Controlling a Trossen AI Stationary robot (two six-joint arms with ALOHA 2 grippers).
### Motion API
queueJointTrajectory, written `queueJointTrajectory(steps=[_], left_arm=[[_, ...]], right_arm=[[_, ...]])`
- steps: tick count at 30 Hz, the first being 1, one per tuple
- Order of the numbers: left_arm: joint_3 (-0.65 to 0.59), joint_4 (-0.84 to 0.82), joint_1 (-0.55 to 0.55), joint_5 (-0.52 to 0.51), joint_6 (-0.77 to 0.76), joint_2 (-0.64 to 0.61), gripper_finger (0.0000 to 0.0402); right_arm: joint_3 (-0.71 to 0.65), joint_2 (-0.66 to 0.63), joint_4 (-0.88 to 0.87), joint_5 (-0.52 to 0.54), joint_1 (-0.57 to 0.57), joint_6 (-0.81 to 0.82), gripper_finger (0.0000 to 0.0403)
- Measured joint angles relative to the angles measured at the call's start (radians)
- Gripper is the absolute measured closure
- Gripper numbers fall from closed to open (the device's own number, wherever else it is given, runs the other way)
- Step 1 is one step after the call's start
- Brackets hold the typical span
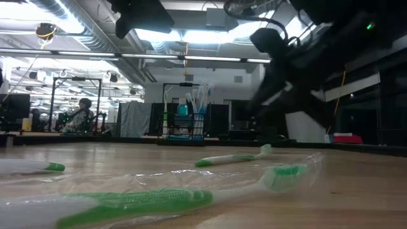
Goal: Pick & Place toothbrushing station
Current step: Put the green toothbrush into the wire organizer
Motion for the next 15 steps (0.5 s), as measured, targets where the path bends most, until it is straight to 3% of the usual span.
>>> queueJointTrajectory(steps=[6,15], left_arm=[[0.000,0.000,0.001,-0.045,-0.012,0.000,0.0313],[0.000,0.000,0.008,-0.064,-0.014,0.000,0.0313]], right_arm=[[0.114,-0.012,-0.419,-0.079,0.017,0.087,0.0322],[0.120,-0.006,-0.484,-0.236,-0.101,0.061,0.0315]])
